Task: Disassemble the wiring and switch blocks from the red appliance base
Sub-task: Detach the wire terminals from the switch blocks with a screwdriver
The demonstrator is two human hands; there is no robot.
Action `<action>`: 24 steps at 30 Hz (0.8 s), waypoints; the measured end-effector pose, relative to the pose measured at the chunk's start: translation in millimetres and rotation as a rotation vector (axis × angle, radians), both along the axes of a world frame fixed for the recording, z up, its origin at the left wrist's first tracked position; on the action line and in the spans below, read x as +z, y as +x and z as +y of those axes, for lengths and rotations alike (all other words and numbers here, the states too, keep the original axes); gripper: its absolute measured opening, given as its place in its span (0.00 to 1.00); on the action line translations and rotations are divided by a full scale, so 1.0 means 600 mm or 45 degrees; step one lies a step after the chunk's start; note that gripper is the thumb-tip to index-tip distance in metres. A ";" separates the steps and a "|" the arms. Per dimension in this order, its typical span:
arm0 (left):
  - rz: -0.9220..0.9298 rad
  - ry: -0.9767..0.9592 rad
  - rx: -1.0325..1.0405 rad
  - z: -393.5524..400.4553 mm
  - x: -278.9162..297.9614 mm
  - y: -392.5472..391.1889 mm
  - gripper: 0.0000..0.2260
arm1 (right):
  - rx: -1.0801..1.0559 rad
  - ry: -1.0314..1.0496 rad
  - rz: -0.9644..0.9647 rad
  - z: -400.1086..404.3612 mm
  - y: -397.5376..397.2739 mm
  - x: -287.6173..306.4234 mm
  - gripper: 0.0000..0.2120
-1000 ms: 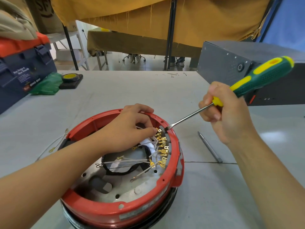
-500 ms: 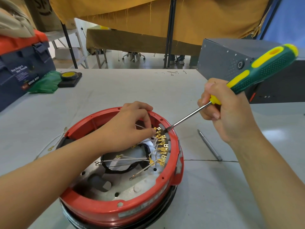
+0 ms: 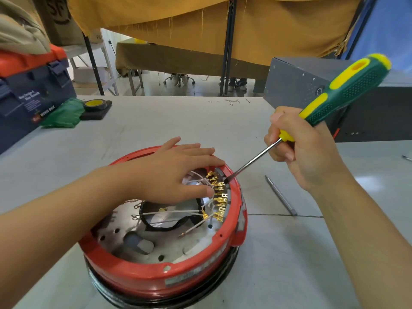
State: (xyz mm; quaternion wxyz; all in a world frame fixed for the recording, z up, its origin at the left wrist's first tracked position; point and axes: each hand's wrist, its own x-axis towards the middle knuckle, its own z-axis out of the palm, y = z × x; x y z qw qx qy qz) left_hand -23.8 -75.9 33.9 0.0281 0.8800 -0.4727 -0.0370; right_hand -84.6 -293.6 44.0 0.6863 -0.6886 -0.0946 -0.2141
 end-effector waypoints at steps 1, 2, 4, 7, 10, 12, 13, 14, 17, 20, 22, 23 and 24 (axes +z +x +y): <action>-0.038 0.015 0.001 0.000 0.000 0.000 0.27 | -0.003 -0.008 0.004 0.002 0.000 0.002 0.16; -0.073 0.019 0.001 -0.001 0.000 -0.001 0.27 | -0.007 -0.019 0.007 0.004 0.000 0.003 0.16; -0.127 0.003 0.003 -0.003 -0.003 -0.005 0.27 | -0.021 -0.048 0.003 0.007 0.000 0.007 0.16; -0.196 -0.045 0.037 -0.007 -0.007 -0.012 0.27 | -0.048 -0.111 -0.034 0.010 -0.004 0.013 0.16; -0.287 -0.060 0.072 -0.010 -0.009 -0.017 0.27 | -0.070 -0.205 -0.092 0.014 -0.009 0.016 0.16; -0.326 -0.069 0.100 -0.013 -0.010 -0.019 0.27 | -0.077 -0.271 -0.129 0.017 -0.012 0.016 0.16; -0.335 -0.073 0.115 -0.014 -0.010 -0.020 0.27 | -0.079 -0.299 -0.138 0.018 -0.013 0.016 0.16; -0.342 -0.078 0.131 -0.016 -0.011 -0.020 0.27 | -0.082 -0.327 -0.142 0.020 -0.015 0.016 0.16; -0.350 -0.086 0.187 -0.020 -0.017 -0.022 0.27 | -0.080 -0.406 -0.142 0.022 -0.017 0.019 0.17; -0.367 -0.083 0.222 -0.022 -0.019 -0.022 0.28 | -0.065 -0.524 -0.130 0.023 -0.020 0.023 0.17; -0.383 -0.081 0.242 -0.022 -0.020 -0.021 0.28 | -0.053 -0.607 -0.118 0.025 -0.021 0.028 0.16; -0.391 -0.081 0.253 -0.022 -0.020 -0.021 0.28 | -0.040 -0.635 -0.111 0.025 -0.021 0.030 0.16; -0.399 -0.082 0.264 -0.022 -0.022 -0.021 0.28 | -0.028 -0.656 -0.101 0.024 -0.021 0.032 0.16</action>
